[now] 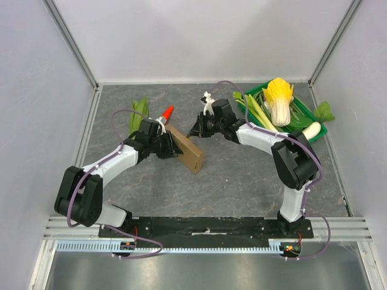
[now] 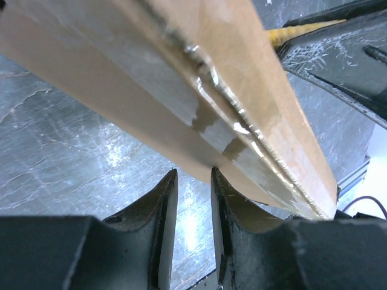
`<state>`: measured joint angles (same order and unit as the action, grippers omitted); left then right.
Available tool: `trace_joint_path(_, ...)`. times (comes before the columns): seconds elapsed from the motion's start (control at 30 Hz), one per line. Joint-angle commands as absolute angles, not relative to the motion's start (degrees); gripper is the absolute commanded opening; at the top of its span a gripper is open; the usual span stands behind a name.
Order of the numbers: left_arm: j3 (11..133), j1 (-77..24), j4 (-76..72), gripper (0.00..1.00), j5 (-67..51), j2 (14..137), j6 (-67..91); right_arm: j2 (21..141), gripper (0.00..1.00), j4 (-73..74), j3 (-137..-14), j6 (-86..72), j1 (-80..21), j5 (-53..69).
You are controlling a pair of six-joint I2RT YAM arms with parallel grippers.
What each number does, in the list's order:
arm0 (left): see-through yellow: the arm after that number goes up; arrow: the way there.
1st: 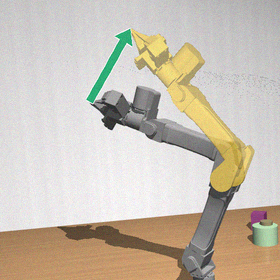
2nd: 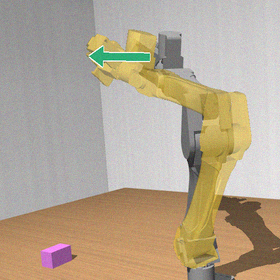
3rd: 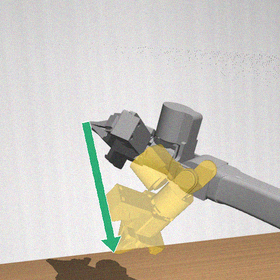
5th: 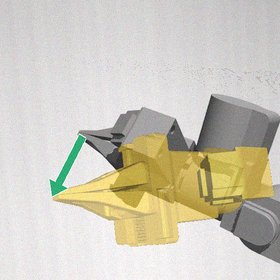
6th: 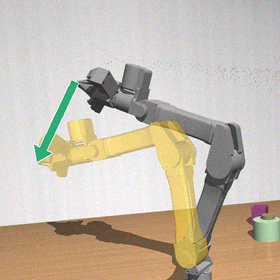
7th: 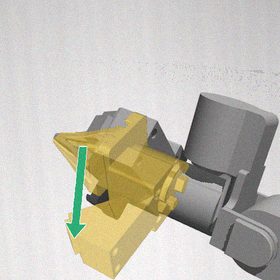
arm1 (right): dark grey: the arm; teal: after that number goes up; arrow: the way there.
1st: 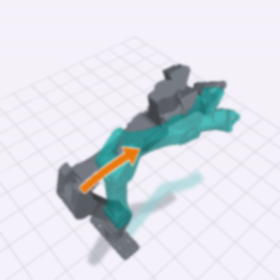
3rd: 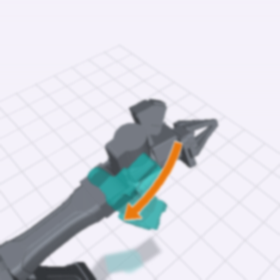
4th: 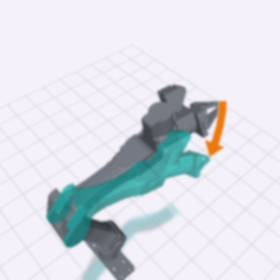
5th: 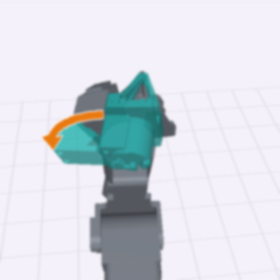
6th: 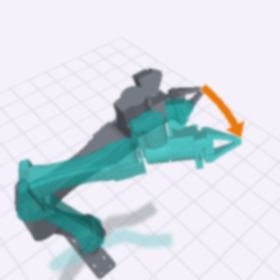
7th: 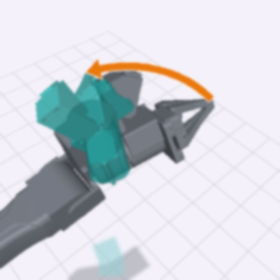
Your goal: Unpack the express box
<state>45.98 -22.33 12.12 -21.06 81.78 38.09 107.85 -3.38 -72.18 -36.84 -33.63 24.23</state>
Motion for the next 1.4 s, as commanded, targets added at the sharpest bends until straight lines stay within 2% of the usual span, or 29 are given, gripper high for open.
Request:
trace_joint_path(0.0,46.4,-22.5,14.8,0.35,-13.1,76.8,37.8,105.7,0.0,-3.3,-74.3,-35.9,-34.7,26.0)
trace_joint_path(0.53,53.7,-22.1,23.7,0.37,7.2,62.9,31.6,103.1,0.0,-0.2,-74.8,-33.3,-35.8,23.6)
trace_joint_path(0.73,57.7,-20.1,24.3,0.45,9.4,64.4,30.2,101.9,0.0,-0.2,-75.2,-32.5,-36.2,22.6)
trace_joint_path(0.87,60.9,-16.6,25.2,0.56,3.6,70.5,30.5,100.8,0.0,2.6,-76.0,-31.1,-36.6,21.3)
trace_joint_path(1.0,63.7,-12.8,25.4,0.6,-5.6,77.9,30.6,100.1,0.0,3.6,-76.3,-30.2,-36.8,19.9)
trace_joint_path(1.23,65.5,-9.9,24.4,0.63,-23.7,87.3,29.4,99.1,0.0,4.3,-76.2,-29.5,-37.4,18.3)
trace_joint_path(1.37,64.4,-9.8,23.4,0.63,-27.5,88.7,29.8,98.4,0.0,4.8,-76.2,-29.2,-37.7,16.9)
